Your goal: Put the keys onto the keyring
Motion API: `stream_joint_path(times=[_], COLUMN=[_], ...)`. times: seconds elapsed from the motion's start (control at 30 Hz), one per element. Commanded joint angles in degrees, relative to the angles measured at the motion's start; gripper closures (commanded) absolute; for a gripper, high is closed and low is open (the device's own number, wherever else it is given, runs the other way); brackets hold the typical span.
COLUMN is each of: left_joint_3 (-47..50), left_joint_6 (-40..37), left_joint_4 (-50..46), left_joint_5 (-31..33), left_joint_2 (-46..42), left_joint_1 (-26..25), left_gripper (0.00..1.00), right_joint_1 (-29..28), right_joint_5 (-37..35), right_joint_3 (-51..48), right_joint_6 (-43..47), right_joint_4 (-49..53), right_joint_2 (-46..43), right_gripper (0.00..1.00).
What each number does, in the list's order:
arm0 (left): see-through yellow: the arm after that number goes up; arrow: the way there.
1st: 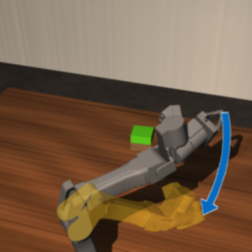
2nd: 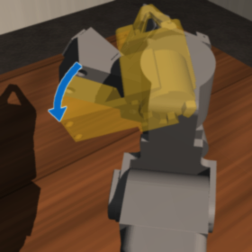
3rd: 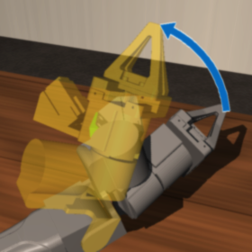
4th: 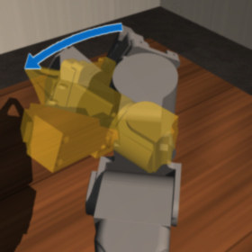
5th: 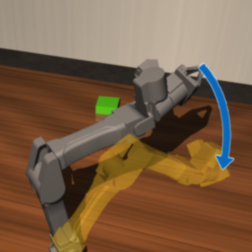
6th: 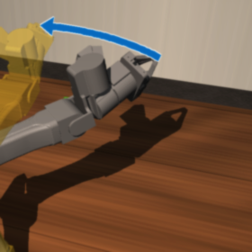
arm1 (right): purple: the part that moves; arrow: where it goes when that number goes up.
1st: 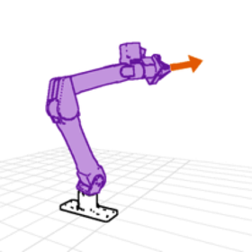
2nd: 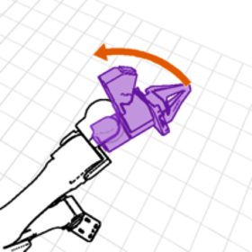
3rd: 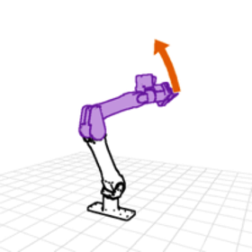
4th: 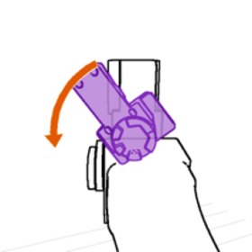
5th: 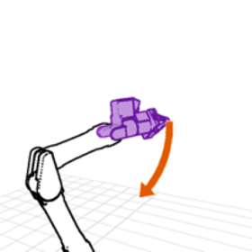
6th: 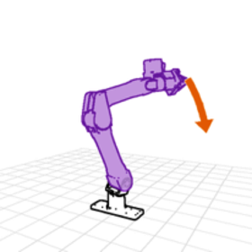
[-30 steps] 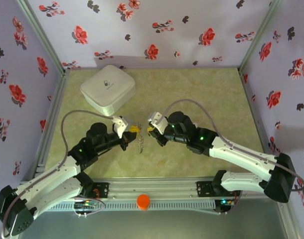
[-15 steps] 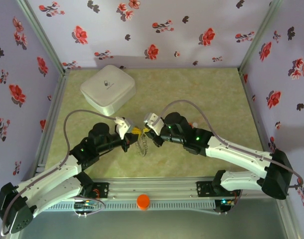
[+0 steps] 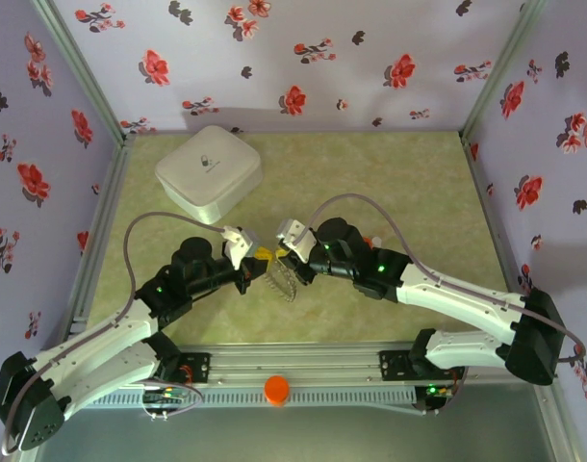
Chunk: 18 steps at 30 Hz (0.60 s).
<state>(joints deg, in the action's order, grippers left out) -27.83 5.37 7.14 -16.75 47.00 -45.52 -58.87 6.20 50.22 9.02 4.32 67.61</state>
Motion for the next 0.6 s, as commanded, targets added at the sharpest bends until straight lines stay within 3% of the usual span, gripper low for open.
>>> stream_joint_path(times=[0.0, 0.57], left_joint_3=[-2.18, -2.49], left_joint_6=[-1.74, -2.38], left_joint_4=[1.53, 1.65], left_joint_5=[-1.20, -1.21], left_joint_2=[0.21, 0.42], left_joint_1=[-0.63, -0.89], left_gripper=[1.00, 1.00], right_joint_1=[-0.41, -0.37], right_joint_5=[-0.44, -2.41], right_joint_3=[0.49, 1.62], right_joint_6=[0.48, -0.59], right_joint_4=[-0.62, -0.12], right_joint_2=[0.22, 2.26], right_gripper=[1.00, 1.00])
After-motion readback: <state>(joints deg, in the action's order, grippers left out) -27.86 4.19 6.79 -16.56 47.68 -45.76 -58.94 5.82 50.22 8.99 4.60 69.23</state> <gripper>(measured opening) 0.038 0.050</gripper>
